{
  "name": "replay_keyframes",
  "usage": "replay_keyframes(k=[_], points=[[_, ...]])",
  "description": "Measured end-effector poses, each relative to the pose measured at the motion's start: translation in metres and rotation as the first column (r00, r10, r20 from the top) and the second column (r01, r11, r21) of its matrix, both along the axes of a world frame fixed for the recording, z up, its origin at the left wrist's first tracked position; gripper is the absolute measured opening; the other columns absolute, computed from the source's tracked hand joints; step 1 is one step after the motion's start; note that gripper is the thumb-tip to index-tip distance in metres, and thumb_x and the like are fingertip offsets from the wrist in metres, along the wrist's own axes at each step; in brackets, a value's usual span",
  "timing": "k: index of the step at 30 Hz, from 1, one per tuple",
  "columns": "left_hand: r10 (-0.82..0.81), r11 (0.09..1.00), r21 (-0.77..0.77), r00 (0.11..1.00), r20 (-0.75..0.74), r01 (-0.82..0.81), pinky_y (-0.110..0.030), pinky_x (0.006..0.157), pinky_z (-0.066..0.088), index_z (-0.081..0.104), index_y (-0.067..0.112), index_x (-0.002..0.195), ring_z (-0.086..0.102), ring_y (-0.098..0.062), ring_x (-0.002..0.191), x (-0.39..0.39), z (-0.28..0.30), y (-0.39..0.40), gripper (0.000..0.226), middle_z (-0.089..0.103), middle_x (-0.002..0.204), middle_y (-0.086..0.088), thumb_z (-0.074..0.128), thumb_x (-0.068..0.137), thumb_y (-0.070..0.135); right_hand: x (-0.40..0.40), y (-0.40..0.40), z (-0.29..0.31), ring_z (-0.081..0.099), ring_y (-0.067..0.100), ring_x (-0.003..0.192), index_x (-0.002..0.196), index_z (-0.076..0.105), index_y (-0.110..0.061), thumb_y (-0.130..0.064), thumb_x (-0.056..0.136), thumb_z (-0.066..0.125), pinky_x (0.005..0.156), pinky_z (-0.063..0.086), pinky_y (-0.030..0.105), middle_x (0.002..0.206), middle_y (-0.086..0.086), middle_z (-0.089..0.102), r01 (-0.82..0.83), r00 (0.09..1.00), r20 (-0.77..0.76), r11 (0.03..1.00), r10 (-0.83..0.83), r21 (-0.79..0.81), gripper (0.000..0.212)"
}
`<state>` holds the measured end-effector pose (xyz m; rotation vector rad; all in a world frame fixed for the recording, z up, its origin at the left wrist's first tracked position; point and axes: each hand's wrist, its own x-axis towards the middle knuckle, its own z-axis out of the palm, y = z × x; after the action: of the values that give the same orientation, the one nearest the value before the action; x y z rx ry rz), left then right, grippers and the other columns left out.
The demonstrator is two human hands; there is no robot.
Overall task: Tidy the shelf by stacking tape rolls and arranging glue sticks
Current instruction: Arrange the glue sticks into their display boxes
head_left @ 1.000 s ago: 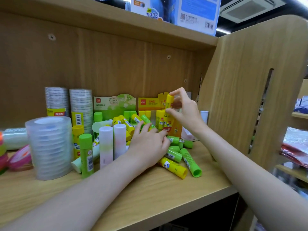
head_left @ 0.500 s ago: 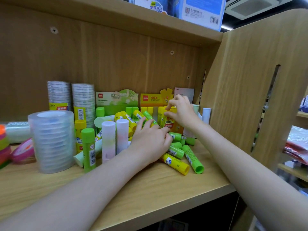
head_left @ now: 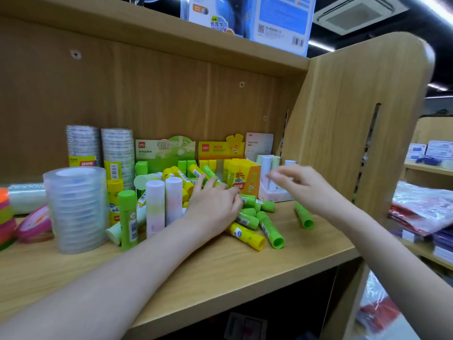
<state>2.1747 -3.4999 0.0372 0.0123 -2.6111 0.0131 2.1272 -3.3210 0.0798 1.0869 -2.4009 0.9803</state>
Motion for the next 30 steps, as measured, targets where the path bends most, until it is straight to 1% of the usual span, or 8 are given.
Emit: replay_keyframes(k=[4,8,11,16,19,23,27,30], points=[[-0.023,0.999,-0.035,0.998,-0.062,0.021,-0.036,0.114,0.002,0.047,0.025,0.132,0.028,-0.016,0.137,0.004,0.003,0.004,0.050,0.051,0.135,0.004,0.012,0.098,0.035,0.050,0.015,-0.034,0.050,-0.005,0.108,0.109,0.063,-0.030,-0.059,0.076,0.058,0.094,0.039,0.015,0.116,-0.014,0.057,-0.104,0.992,0.082,0.990,0.097,0.094,0.044],[-0.106,0.993,-0.058,0.991,-0.084,0.101,-0.039,0.110,0.023,0.063,0.012,0.113,0.048,-0.024,0.124,0.014,0.002,0.010,0.063,0.064,0.118,-0.007,0.010,0.089,0.035,0.059,0.005,-0.058,0.046,0.006,0.115,0.111,0.064,-0.025,-0.044,0.077,0.070,0.094,0.029,0.013,0.120,-0.007,0.052,0.006,0.997,-0.073,0.985,0.007,0.170,0.039],[-0.163,0.986,-0.050,0.986,-0.027,0.161,-0.038,0.094,0.044,0.069,0.003,0.094,0.062,-0.031,0.102,0.030,0.007,0.010,0.065,0.069,0.098,-0.014,0.013,0.085,0.036,0.055,0.003,-0.059,0.048,0.013,0.115,0.109,0.064,-0.020,-0.032,0.083,0.066,0.086,0.026,0.013,0.120,-0.001,0.053,0.097,0.990,-0.122,0.983,-0.078,0.155,0.029],[-0.234,0.972,-0.006,0.968,0.089,0.235,-0.017,0.106,0.017,0.038,0.016,0.140,0.030,-0.011,0.135,0.077,0.002,0.000,0.044,0.034,0.148,0.002,0.030,0.099,0.029,0.056,0.008,-0.055,0.046,0.014,0.116,0.111,0.061,-0.020,-0.022,0.086,0.063,0.090,0.030,0.018,0.121,0.000,0.051,0.156,0.983,-0.115,0.978,-0.140,0.141,0.025],[-0.259,0.966,0.044,0.957,0.130,0.255,-0.017,0.108,0.016,0.037,0.024,0.140,0.025,-0.006,0.136,0.102,-0.006,-0.006,0.042,0.027,0.150,0.008,0.034,0.098,0.028,0.060,0.006,-0.054,0.049,0.014,0.113,0.111,0.061,-0.018,-0.016,0.086,0.063,0.087,0.030,0.016,0.117,0.000,0.054,0.134,0.983,-0.140,0.983,-0.116,0.123,0.025],[-0.243,0.969,0.071,0.962,0.127,0.236,-0.028,0.105,0.033,0.043,0.023,0.136,0.037,-0.007,0.129,0.113,-0.008,-0.011,0.060,0.039,0.142,0.007,0.017,0.086,0.043,0.061,0.000,-0.054,0.052,0.014,0.111,0.116,0.060,-0.018,-0.018,0.087,0.063,0.089,0.034,0.016,0.119,0.000,0.057,0.053,0.989,-0.144,0.984,-0.028,0.171,0.030],[-0.228,0.969,0.127,0.964,0.134,0.212,-0.031,0.102,0.035,0.041,0.020,0.137,0.042,-0.010,0.125,0.116,-0.009,-0.010,0.042,0.044,0.136,0.005,0.034,0.096,0.028,0.054,-0.005,-0.047,0.050,0.015,0.114,0.116,0.062,-0.022,-0.028,0.087,0.062,0.094,0.036,0.023,0.122,0.000,0.054,0.046,0.984,-0.177,0.958,0.005,0.284,0.030],[-0.200,0.975,0.128,0.967,0.157,0.181,-0.030,0.106,0.031,0.029,0.020,0.143,0.034,-0.009,0.131,0.115,-0.006,-0.007,0.047,0.038,0.143,0.005,0.037,0.097,0.026,0.044,-0.009,-0.044,0.046,0.015,0.115,0.112,0.061,-0.020,-0.026,0.087,0.062,0.096,0.034,0.025,0.118,0.000,0.053,0.057,0.976,-0.215,0.926,0.026,0.372,0.026]])
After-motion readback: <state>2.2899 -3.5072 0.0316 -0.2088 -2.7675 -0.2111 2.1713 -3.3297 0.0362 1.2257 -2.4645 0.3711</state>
